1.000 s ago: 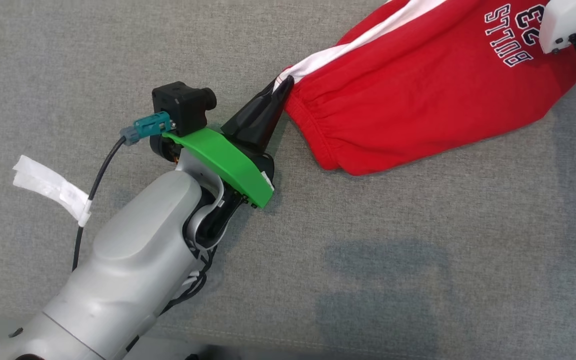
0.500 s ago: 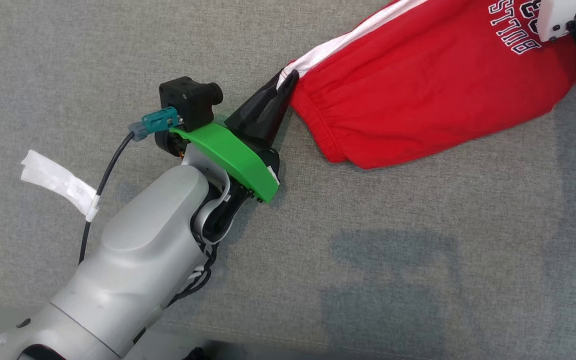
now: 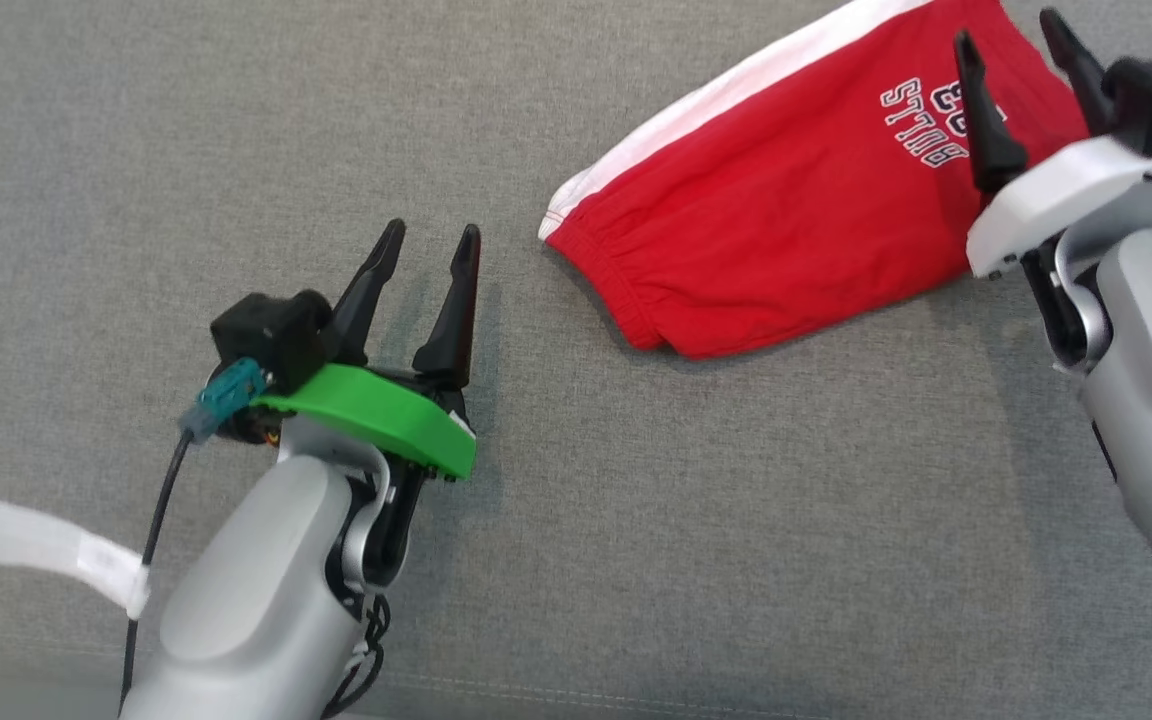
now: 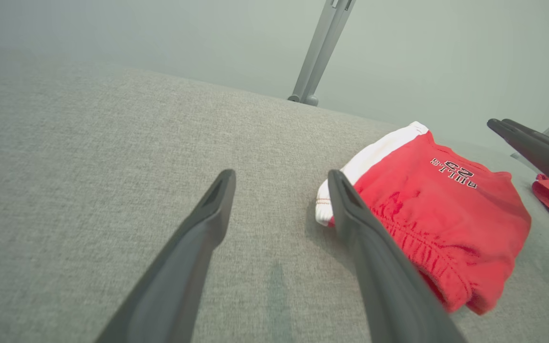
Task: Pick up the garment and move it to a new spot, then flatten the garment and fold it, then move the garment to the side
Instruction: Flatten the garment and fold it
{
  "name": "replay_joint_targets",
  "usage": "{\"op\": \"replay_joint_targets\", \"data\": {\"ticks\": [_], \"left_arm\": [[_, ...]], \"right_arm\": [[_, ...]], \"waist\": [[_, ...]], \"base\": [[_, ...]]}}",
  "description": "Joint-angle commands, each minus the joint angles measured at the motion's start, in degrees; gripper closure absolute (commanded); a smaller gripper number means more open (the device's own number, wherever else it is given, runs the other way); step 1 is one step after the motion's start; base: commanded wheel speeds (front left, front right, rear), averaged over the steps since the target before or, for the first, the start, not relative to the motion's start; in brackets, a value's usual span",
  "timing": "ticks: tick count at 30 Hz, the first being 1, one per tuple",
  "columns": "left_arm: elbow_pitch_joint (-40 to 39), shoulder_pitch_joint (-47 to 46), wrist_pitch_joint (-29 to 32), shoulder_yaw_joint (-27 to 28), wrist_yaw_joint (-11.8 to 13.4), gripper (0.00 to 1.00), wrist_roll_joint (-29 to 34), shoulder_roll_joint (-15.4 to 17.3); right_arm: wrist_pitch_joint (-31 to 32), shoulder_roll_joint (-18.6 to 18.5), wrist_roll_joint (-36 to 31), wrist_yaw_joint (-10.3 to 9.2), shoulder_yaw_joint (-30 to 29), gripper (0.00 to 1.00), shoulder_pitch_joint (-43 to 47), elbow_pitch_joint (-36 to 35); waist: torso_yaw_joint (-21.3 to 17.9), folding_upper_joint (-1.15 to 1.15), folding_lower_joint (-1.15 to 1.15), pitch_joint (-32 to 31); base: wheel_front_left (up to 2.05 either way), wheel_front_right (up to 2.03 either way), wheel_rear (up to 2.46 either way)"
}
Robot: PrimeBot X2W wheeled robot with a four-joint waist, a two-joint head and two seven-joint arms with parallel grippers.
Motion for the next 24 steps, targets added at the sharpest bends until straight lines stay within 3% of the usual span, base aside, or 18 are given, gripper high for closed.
{"op": "replay_joint_targets", "data": {"ticks": [1, 8, 14, 20, 24], "left_arm": [[-2.9, 4.1, -0.2, 2.1, 1.2, 0.00, 2.8, -0.4], [-12.4, 16.3, -0.2, 6.1, 3.0, 0.00, 12.3, -3.3], [-17.3, 22.9, -0.2, 6.1, 2.1, 0.00, 18.7, -6.2], [-18.6, 24.7, -0.2, 5.6, 0.4, 0.00, 22.2, -8.1], [-18.5, 24.9, -0.2, 6.1, -0.5, 0.00, 23.1, -8.6]], "right_arm": [[-0.2, 0.1, 1.1, -0.08, -0.9, 0.00, 3.2, -0.8], [-0.1, -0.9, 5.0, -0.08, -4.8, 0.00, 9.7, 0.3], [0.1, -3.7, 8.0, -0.08, -9.3, 0.00, 8.4, 7.1], [3.8, -6.8, 8.7, -0.06, -10.4, 0.00, 4.7, 15.3], [7.2, -6.9, 9.2, -0.06, -10.6, 0.00, 2.5, 20.2]], "waist": [[-1.1, 0.00, 0.00, -4.9], [1.6, 0.00, 0.00, -7.7], [5.9, 0.00, 0.00, -6.4], [9.3, 0.00, 0.00, -4.2], [10.4, 0.00, 0.00, -3.6]], "base": [[0.00, 0.00, 0.00], [0.00, 0.00, 0.00], [0.00, 0.00, 0.00], [0.00, 0.00, 0.00], [0.00, 0.00, 0.00]]}}
